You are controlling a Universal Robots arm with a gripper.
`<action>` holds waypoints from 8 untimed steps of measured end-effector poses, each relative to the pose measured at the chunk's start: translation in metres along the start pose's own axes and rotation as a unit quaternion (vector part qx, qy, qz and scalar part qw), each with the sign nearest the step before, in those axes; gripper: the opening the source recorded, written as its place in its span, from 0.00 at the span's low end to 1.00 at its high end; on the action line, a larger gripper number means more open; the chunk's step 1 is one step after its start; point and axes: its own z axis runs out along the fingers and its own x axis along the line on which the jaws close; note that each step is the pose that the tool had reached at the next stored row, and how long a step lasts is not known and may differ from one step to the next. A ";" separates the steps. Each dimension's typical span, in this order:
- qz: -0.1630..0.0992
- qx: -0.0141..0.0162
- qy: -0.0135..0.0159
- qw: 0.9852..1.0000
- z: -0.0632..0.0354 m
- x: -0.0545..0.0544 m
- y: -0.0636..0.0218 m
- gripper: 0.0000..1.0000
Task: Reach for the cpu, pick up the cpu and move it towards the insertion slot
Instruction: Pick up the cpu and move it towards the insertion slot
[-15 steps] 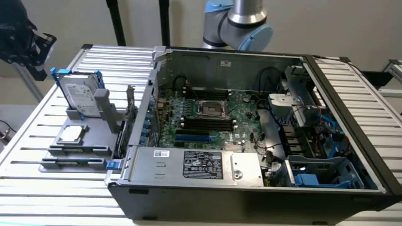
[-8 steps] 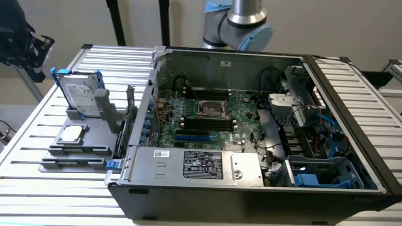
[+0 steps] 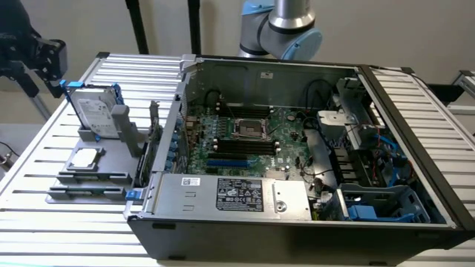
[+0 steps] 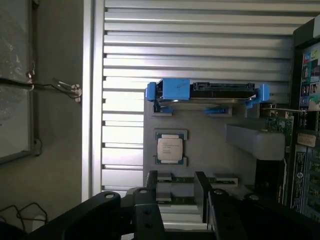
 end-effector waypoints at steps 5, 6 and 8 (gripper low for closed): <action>0.000 0.000 0.001 1.000 0.0035 0.000 -0.0002 0.59; 0.000 0.000 0.001 1.000 0.0050 0.000 -0.0002 0.65; 0.000 0.000 0.001 1.000 0.0087 -0.001 -0.0004 0.65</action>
